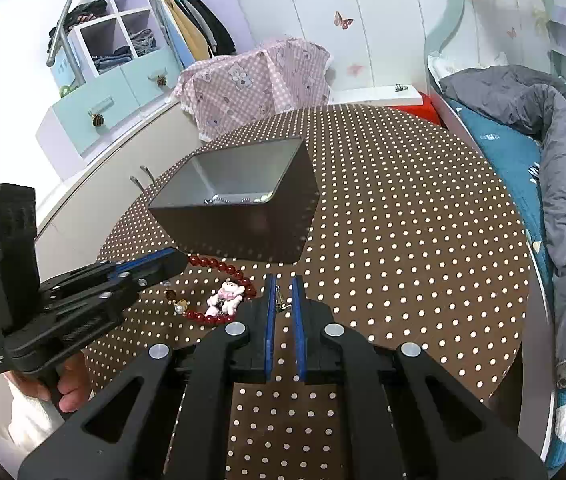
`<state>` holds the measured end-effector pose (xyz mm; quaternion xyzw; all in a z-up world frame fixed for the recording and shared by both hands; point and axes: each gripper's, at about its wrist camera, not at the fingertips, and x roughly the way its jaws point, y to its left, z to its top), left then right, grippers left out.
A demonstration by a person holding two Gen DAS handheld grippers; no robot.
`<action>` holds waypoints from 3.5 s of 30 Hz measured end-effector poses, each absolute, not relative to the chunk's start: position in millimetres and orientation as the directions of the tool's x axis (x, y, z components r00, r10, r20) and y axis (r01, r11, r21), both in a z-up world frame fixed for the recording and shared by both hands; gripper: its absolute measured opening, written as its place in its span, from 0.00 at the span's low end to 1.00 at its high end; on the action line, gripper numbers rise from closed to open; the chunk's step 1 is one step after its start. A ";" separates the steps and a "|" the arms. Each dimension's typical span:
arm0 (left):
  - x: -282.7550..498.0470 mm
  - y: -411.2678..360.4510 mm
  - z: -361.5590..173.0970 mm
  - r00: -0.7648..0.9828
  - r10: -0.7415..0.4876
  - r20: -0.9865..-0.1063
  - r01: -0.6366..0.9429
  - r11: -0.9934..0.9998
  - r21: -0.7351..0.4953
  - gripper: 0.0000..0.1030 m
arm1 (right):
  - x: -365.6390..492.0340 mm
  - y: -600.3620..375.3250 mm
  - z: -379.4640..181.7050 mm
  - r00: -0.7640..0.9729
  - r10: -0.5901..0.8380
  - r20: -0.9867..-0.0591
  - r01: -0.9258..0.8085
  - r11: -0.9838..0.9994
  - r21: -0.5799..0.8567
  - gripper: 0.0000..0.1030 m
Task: Organize jewelry
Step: 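Grasp the red bead bracelet with the right tool while the left tool grips it too, then carry the red bead bracelet over the metal box with both tools, then open both tools to drop the red bracelet into the box, then move the left tool to the pink bunny charm and grasp it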
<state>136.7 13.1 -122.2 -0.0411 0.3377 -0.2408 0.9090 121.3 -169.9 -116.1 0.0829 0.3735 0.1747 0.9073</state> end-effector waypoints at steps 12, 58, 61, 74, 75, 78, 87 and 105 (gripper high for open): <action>133.1 11.4 -83.5 0.720 -0.493 -0.489 0.453 0.867 -0.206 0.08 | 128.2 -172.0 -88.5 0.710 0.381 -0.593 -0.282 0.925 0.256 0.06; 186.1 44.7 -85.5 0.780 -0.315 -0.541 0.293 0.947 -0.129 0.53 | 193.3 -153.1 -76.3 0.731 0.349 -0.586 -0.293 0.937 0.192 0.59; 178.5 52.0 -79.7 0.814 -0.322 -0.483 0.276 0.947 -0.166 0.79 | 191.3 -154.8 -74.2 0.740 0.336 -0.583 -0.281 0.941 0.186 0.62; 172.7 58.1 -81.4 0.818 -0.281 -0.502 0.237 0.960 -0.151 0.79 | 181.4 -152.4 -76.0 0.743 0.311 -0.592 -0.260 0.950 0.173 0.69; 171.5 59.0 -82.2 0.817 -0.281 -0.504 0.238 0.960 -0.149 0.79 | 180.3 -152.0 -76.1 0.742 0.312 -0.593 -0.260 0.950 0.174 0.69; 168.0 62.0 -83.8 0.816 -0.279 -0.506 0.235 0.960 -0.151 0.79 | 174.9 -148.3 -78.2 0.738 0.314 -0.597 -0.267 0.949 0.169 0.69; 154.3 66.5 -93.0 0.800 -0.293 -0.524 0.229 0.956 -0.185 0.79 | 159.9 -138.3 -93.1 0.707 0.328 -0.626 -0.283 0.943 0.175 0.69; 137.7 85.0 -132.9 0.724 -0.319 -0.612 0.192 0.945 -0.265 0.79 | 164.9 -89.3 -149.4 0.590 0.279 -0.758 -0.320 0.942 0.097 0.68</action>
